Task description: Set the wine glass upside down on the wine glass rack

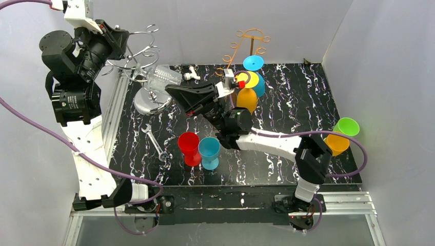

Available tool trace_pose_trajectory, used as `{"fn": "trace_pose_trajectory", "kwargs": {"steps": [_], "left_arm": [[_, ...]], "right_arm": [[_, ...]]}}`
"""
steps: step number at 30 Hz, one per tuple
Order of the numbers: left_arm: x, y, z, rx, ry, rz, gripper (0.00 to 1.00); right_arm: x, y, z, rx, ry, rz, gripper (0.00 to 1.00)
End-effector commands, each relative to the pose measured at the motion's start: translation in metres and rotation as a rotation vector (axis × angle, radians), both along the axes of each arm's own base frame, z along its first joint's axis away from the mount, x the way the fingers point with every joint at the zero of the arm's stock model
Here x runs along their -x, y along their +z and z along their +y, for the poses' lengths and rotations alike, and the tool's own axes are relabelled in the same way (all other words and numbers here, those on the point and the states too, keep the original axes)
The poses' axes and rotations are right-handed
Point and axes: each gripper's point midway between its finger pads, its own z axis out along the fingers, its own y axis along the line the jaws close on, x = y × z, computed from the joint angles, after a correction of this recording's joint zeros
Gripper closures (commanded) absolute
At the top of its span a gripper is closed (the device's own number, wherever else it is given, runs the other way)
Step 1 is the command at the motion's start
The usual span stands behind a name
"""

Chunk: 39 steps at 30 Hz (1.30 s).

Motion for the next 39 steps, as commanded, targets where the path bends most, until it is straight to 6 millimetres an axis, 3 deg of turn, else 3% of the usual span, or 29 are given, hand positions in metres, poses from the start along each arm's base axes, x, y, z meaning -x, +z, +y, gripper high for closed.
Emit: {"fn": "trace_pose_trajectory", "kwargs": {"steps": [1, 6, 10, 17, 25, 36, 39], "left_arm": [[0.041, 0.078, 0.004, 0.040, 0.050, -0.266, 1.00], [0.045, 0.081, 0.006, 0.048, 0.064, -0.268, 1.00], [0.044, 0.086, 0.009, 0.054, 0.083, -0.272, 1.00], [0.043, 0.086, 0.009, 0.047, 0.083, -0.267, 1.00], [0.054, 0.094, -0.004, 0.043, 0.012, -0.280, 1.00], [0.054, 0.091, -0.009, 0.040, -0.019, -0.272, 1.00], [0.053, 0.091, -0.009, 0.035, -0.020, -0.272, 1.00]], "right_arm": [[0.035, 0.080, -0.088, -0.409, -0.129, -0.187, 0.99], [0.081, 0.100, -0.086, -0.372, -0.231, -0.426, 0.99], [0.108, 0.107, -0.071, -0.205, -0.436, -0.641, 0.99], [0.133, 0.090, -0.041, 0.086, -0.900, -0.989, 0.99], [0.103, 0.049, 0.010, 0.377, -1.359, -1.279, 0.99], [0.092, 0.049, 0.003, 0.368, -1.849, -1.406, 0.99], [0.078, 0.042, 0.006, 0.429, -1.966, -1.457, 0.99]]}}
